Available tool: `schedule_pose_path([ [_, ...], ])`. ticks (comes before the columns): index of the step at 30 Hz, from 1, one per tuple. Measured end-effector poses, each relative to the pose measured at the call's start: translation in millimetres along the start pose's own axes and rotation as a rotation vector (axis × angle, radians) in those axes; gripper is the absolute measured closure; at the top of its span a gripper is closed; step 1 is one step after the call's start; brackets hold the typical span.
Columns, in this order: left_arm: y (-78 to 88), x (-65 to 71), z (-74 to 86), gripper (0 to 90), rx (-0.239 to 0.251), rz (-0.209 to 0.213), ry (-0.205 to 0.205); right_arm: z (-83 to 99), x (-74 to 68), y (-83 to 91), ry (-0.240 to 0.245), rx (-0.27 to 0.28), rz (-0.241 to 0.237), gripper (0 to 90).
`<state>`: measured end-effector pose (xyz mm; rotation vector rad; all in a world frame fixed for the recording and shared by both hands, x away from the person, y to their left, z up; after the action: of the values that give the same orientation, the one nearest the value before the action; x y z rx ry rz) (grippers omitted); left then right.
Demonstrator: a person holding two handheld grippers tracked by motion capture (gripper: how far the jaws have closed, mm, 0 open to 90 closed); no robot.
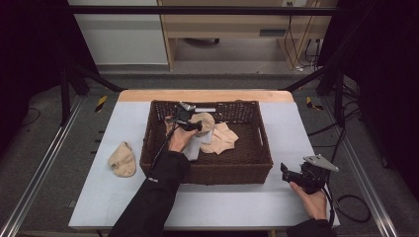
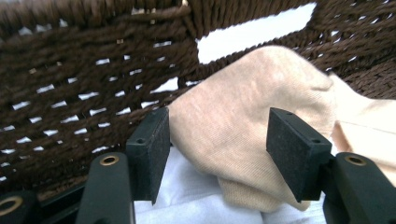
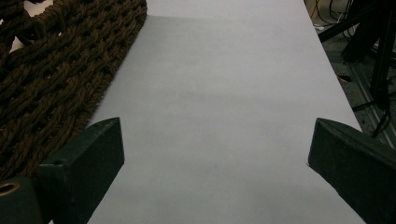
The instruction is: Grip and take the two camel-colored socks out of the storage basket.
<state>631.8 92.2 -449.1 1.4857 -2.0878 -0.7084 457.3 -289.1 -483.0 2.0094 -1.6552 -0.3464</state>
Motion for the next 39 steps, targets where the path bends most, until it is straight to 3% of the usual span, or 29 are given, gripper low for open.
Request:
schedule_pose_path([
  [6,-4.0,0.6,4.2,41.3,-0.051,0.027,0.022,0.0,-0.2,0.0,-0.001,-0.001,-0.002,3.9],
  [8,-5.2,1.4,6.7,48.7,-0.095,0.037,0.049,0.1,-0.5,0.0,-0.001,-0.002,-0.003,3.9],
  [11,-5.5,1.5,7.3,53.7,-0.110,0.045,0.071,0.2,-0.7,0.2,-0.001,-0.002,-0.004,3.9],
  [14,-2.6,4.4,6.0,70.2,-0.121,0.068,0.062,0.2,-0.8,0.5,-0.002,-0.001,-0.005,3.9],
  [20,4.7,6.8,2.8,82.6,-0.123,0.081,0.051,0.4,-1.2,0.4,0.000,-0.006,-0.006,3.9],
  [22,8.4,7.2,1.9,83.2,-0.112,0.093,0.056,0.5,-1.3,0.2,0.002,-0.007,-0.006,3.9],
  [27,25.1,12.3,-3.2,83.8,-0.008,0.177,0.075,0.4,-0.9,0.4,-0.001,-0.006,-0.004,3.9],
  [32,36.2,10.7,-5.1,83.8,0.034,0.191,0.057,0.5,-1.0,-0.3,0.005,-0.008,-0.004,4.0],
  [35,51.9,6.2,-8.3,84.0,0.098,0.216,0.055,0.4,-0.9,0.0,0.001,-0.008,-0.003,4.0],
  [39,66.3,6.5,-9.8,84.2,0.141,0.250,0.051,0.6,-0.9,-0.2,0.005,-0.010,-0.002,4.0],
])
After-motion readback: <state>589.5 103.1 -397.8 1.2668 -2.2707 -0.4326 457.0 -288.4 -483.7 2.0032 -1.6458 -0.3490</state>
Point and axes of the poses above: each handheld gripper's, and its own axes: y roughly backward along the jaws, z roughly out of its underside, x roughly to its right, the point moved 2 cm from there along -y, roughly forward along the jaws, and after that the axes turned 10 degrees about y, right-handed, at the moved point
